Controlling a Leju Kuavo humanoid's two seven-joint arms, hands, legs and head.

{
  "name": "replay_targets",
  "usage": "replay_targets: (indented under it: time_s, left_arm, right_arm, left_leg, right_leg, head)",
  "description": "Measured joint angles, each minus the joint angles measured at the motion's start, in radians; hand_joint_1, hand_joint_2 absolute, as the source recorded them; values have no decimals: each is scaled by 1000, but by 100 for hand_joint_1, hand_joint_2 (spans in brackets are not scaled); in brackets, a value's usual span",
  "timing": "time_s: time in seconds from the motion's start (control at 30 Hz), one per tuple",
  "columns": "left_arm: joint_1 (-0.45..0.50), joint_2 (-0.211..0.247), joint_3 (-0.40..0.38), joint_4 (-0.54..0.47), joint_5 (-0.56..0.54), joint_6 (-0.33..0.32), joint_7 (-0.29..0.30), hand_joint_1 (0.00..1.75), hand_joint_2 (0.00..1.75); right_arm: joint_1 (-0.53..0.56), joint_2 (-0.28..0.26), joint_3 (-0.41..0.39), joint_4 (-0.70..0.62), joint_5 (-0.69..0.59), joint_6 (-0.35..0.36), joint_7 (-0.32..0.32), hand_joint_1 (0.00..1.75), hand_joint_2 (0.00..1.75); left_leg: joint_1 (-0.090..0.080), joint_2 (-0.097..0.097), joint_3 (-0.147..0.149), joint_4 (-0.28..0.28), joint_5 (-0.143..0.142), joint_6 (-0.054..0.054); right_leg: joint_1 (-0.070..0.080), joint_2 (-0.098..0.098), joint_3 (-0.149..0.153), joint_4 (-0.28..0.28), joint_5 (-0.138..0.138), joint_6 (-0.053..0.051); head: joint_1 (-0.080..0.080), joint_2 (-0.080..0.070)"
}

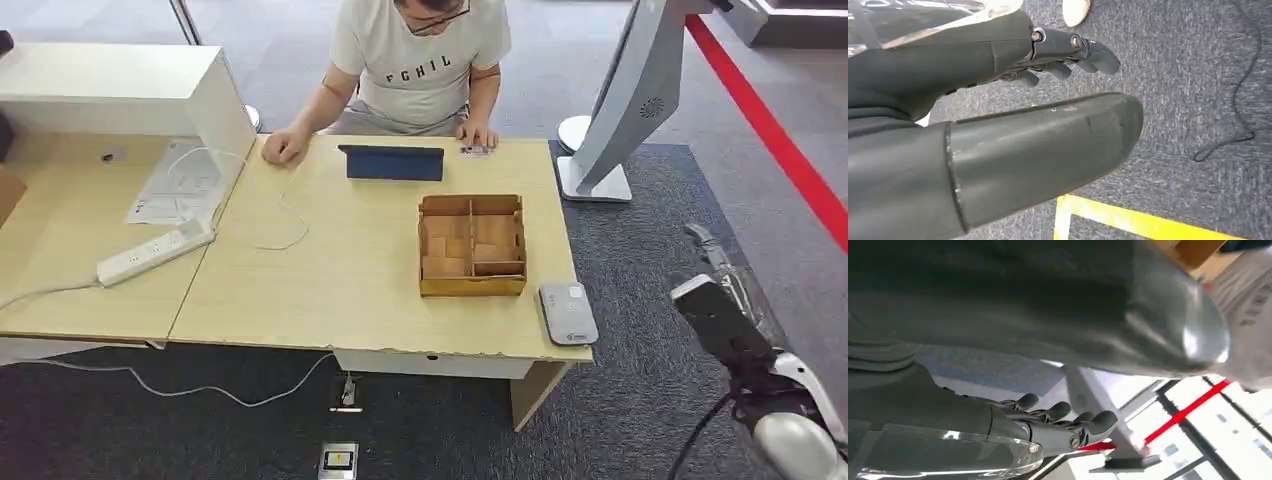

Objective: Pass the card to the sensor for recognition and then transmit it.

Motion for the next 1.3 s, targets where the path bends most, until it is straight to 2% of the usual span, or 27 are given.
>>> replay_targets:
  time_s: [0.17, 0.33, 0.4, 0.6, 0.63, 0.77, 0.83, 1.0, 1.13, 1.3]
  left_arm:
    - [1, -4, 1, 1, -7, 3, 0, 0, 0]
    - [3, -4, 1, 1, -11, 3, 0, 0, 0]
    - [2, -5, 1, 2, -13, 3, 0, 0, 0]
    - [1, -15, 1, 5, -21, 8, 1, 0, 0]
    - [1, -16, 1, 6, -25, 8, 1, 0, 0]
    - [-1, -19, 1, 6, -37, 0, -3, 0, 0]
    - [-1, -21, 1, 6, -48, -3, -9, 0, 0]
    - [0, -21, 1, 6, -56, -14, -10, 0, 0]
    - [0, -21, 1, 6, -68, -22, -10, 0, 0]
    - [1, -21, 1, 6, -69, -23, 0, 0, 0]
  right_arm:
    - [-48, 71, 105, -38, 34, -10, 4, 0, 0]
    - [-67, 95, 154, -48, 37, -13, -2, 0, 0]
    - [-73, 113, 168, -49, 67, -16, -26, 0, 0]
    - [-110, 214, 215, 17, 140, -29, -66, 0, 0]
    - [-120, 231, 221, 38, 150, -31, -74, 0, 175]
    - [-170, 300, 242, 148, 193, -42, -99, 0, 175]
    - [-211, 347, 253, 246, 254, -56, -108, 0, 175]
    - [-279, 423, 272, 413, 347, -57, -85, 0, 175]
    - [-329, 480, 284, 545, 441, -74, -63, 0, 175]
    - [-368, 521, 292, 663, 483, -60, -62, 0, 175]
  left_leg:
    - [0, -1, -1, 0, 0, 0]
    - [0, 0, -1, 0, 0, 0]
    - [0, 0, -1, 0, 0, 0]
    - [0, 0, -1, 0, 0, 0]
    - [0, -1, -1, 0, 1, 0]
    - [0, 0, -1, 0, 1, 0]
    - [0, 0, -1, 0, 1, 0]
    - [0, -1, -1, 0, 1, 0]
    - [0, 0, -2, 0, 1, 0]
    - [0, -1, -2, 0, 1, 0]
  right_leg:
    - [0, 0, 0, 0, 0, 0]
    - [0, 0, 0, -1, 0, 0]
    - [0, -1, 0, -1, 0, 0]
    - [0, 0, 0, 0, 0, 0]
    - [0, 0, 0, 0, 0, 0]
    - [0, 0, 0, 0, 0, 0]
    - [0, 0, -1, 0, 0, 0]
    - [0, 0, 0, 0, 0, 0]
    - [0, 0, -1, 0, 0, 0]
    - [0, 0, -2, 0, 0, 0]
  head:
    - [0, 0]
    - [0, 0]
    - [1, 0]
    - [0, 0]
    - [0, 0]
    - [0, 0]
    - [0, 0]
    - [1, 0]
    - [0, 0]
    - [0, 0]
